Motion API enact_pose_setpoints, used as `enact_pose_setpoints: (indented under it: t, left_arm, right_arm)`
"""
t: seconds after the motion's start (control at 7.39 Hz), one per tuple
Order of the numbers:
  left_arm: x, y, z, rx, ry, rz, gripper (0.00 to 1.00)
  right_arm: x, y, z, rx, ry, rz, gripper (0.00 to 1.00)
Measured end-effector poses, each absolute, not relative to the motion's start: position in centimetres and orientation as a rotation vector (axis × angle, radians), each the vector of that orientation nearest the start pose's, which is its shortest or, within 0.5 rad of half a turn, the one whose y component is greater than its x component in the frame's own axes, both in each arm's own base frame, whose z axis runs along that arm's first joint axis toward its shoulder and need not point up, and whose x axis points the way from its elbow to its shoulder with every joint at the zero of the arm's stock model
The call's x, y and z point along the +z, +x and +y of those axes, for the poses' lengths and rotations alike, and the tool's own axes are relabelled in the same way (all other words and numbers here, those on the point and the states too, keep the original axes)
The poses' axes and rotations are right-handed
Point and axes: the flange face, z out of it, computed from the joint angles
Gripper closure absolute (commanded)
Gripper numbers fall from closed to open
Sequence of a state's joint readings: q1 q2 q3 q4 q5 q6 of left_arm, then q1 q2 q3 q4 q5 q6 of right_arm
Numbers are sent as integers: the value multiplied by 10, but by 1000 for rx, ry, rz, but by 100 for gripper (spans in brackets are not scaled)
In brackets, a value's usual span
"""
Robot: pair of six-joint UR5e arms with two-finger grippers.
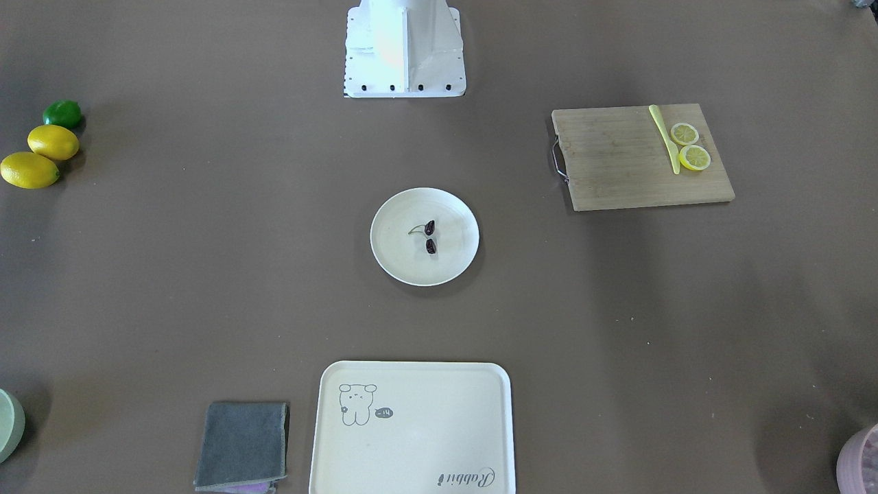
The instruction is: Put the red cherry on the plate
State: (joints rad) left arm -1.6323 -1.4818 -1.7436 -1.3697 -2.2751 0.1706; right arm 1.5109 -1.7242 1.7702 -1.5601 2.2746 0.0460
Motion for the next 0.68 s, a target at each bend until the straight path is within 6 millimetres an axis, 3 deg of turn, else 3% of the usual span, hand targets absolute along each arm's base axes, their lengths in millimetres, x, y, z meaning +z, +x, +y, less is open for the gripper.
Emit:
enact_pose_setpoints:
  t: [0.68]
  left_arm:
    - [640,-95,-437,62,-31,721,2]
  right_arm:
    - [633,43,-435,-34,20,-709,0]
